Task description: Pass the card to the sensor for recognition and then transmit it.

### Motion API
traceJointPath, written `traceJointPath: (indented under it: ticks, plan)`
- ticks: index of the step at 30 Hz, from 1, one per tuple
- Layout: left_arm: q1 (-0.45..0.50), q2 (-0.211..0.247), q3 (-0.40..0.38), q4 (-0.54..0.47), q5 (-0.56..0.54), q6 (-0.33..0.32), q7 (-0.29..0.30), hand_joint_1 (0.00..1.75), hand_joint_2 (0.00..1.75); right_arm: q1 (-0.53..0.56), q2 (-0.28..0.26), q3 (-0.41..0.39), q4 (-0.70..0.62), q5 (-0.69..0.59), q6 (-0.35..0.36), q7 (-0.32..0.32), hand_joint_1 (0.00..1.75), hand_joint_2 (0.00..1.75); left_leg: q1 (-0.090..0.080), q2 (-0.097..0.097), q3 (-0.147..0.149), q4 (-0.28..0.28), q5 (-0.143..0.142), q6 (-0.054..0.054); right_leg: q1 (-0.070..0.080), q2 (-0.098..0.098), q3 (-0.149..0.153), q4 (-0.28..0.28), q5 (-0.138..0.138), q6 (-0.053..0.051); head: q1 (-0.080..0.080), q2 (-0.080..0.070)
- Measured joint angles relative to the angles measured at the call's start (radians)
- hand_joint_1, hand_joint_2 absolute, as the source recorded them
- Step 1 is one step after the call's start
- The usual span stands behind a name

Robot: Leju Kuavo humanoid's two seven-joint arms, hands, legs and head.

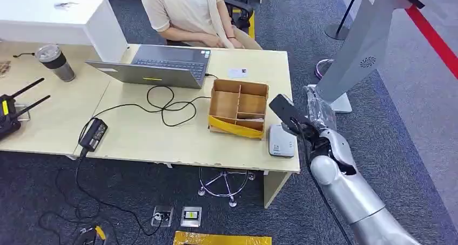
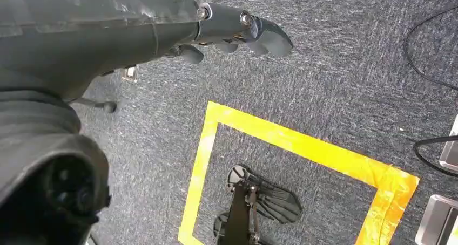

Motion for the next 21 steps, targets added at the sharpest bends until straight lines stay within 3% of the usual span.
traceJointPath:
  ticks: [6, 11, 16, 21]
  plan:
    - [0.000, 0.000, -0.003, 0.000, 0.003, -0.005, -0.009, 0.00, 0.00, 0.087, 0.000, -0.022, -0.105, 0.135, -0.033, 0.018, 0.00, 1.75, 0.000, 0.000, 0.000, 0.000, 0.000, 0.000, 0.000, 0.000, 0.000, 0.000, 0.000, 0.000, 0.000, 0.000]
    - [-0.001, -0.002, -0.005, 0.000, -0.002, -0.005, -0.009, 0.00, 0.00, 0.136, 0.010, -0.029, -0.125, 0.177, -0.071, 0.016, 0.00, 1.75, 0.000, 0.000, 0.000, 0.000, 0.000, 0.000, 0.000, 0.000, 0.000, 0.000, 0.000, 0.000, 0.000, 0.000]
    - [-0.001, -0.005, -0.006, 0.000, -0.007, -0.005, -0.013, 0.00, 0.00, 0.177, 0.037, -0.039, -0.125, 0.212, -0.139, -0.014, 0.00, 1.75, 0.000, 0.000, -0.001, 0.000, 0.000, 0.000, 0.000, 0.000, 0.000, 0.000, 0.000, 0.000, 0.000, 0.000]
    - [-0.001, -0.008, -0.009, 0.000, -0.007, -0.007, -0.017, 0.00, 0.00, 0.190, 0.071, -0.045, -0.118, 0.234, -0.162, -0.042, 0.00, 1.75, 0.000, 0.000, -0.001, 0.000, 0.000, 0.000, 0.000, 0.000, 0.000, 0.000, 0.000, 0.000, 0.000, 0.000]
